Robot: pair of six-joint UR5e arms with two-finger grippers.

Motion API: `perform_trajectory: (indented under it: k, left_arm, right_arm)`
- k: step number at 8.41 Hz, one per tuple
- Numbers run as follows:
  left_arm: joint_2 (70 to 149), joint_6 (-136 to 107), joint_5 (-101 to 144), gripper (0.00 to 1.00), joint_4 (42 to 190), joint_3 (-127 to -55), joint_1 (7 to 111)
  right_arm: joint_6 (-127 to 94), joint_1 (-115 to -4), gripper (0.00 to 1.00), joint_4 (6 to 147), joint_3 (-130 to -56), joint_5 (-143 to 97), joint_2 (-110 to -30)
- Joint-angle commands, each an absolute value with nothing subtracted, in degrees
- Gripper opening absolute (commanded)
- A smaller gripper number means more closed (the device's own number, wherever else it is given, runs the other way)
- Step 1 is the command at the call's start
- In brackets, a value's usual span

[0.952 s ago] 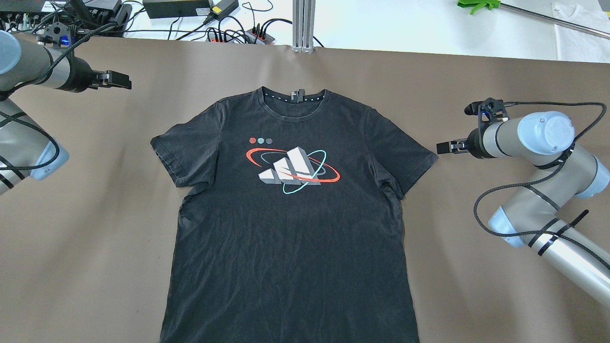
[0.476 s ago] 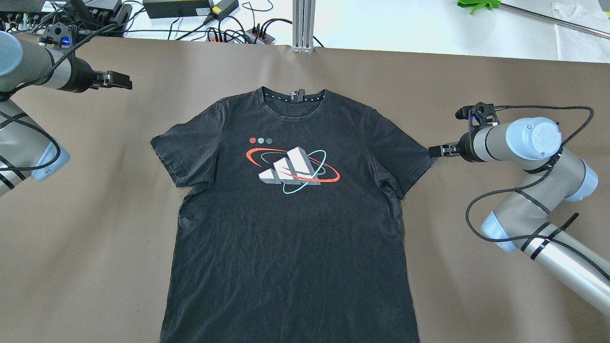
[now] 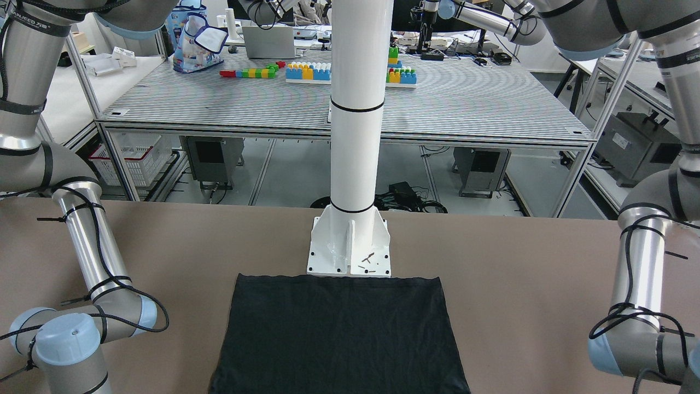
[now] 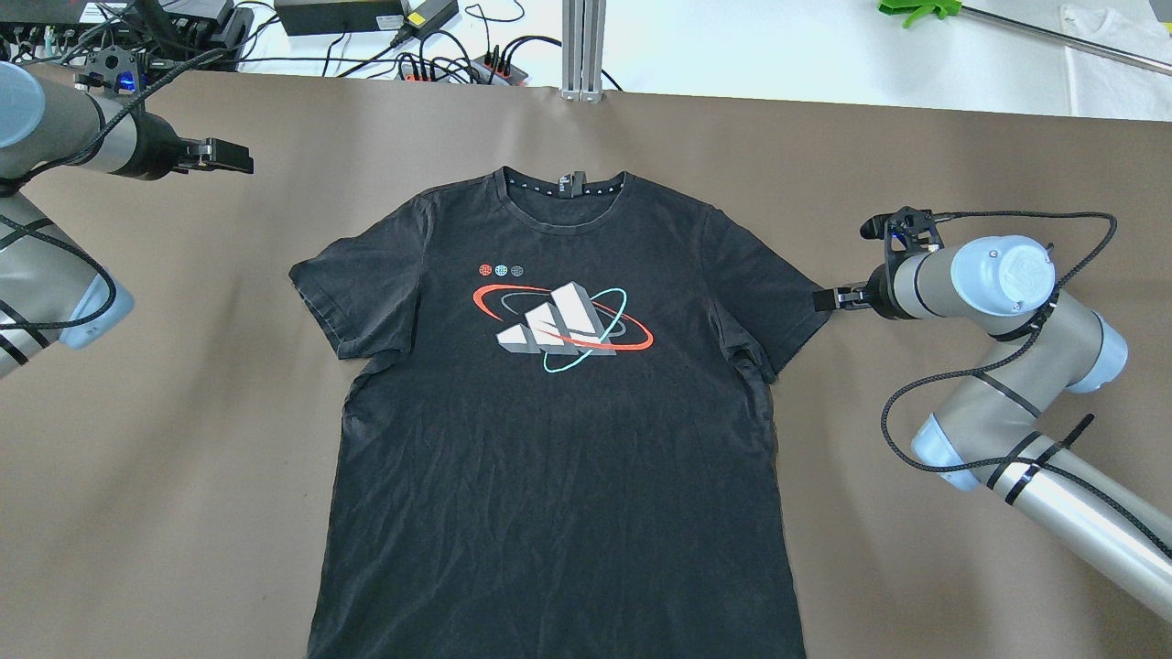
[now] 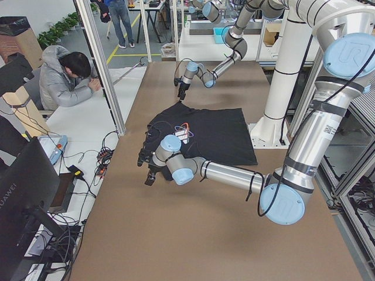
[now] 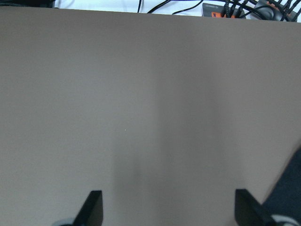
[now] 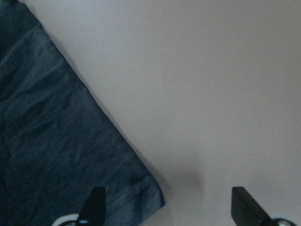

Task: Fold clothes
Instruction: 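Move both grippers inward toward the shirt's sleeves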

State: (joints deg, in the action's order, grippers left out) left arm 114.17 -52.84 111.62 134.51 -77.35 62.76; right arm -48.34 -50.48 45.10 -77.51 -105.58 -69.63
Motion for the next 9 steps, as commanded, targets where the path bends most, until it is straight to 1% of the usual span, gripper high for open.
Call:
perform_trajectory:
  k: [1,2,4,5,6,9]
  left_arm:
    - [114.17,-52.82,111.62,1.00,134.47,-77.43,62.75]
    - [114.17,-52.82,111.62,1.00,134.56,-77.43,62.75]
    - [114.17,-52.82,111.62,1.00,134.56,-77.52,62.75]
    - [114.17,-52.82,111.62,1.00,134.56,-77.61,62.84]
    - [114.17,-52.82,111.62,1.00,134.56,-77.52,62.84]
    - [114.26,-52.82,111.62,1.00,134.56,-77.78,62.84]
  right_arm:
    - [-48.34,-49.66,0.91,45.09,-76.99,-105.47,-69.61]
    - [-48.43,-49.57,0.76,45.09,-76.99,-105.47,-69.61]
    - [-48.43,-49.57,0.22,45.18,-77.08,-105.56,-69.35]
    - [-48.43,-49.57,0.02,45.26,-77.17,-105.56,-68.91]
    - [-49.04,-49.57,0.00,45.35,-77.43,-105.64,-68.38]
    - [-50.01,-49.57,0.00,45.35,-78.13,-106.26,-67.94]
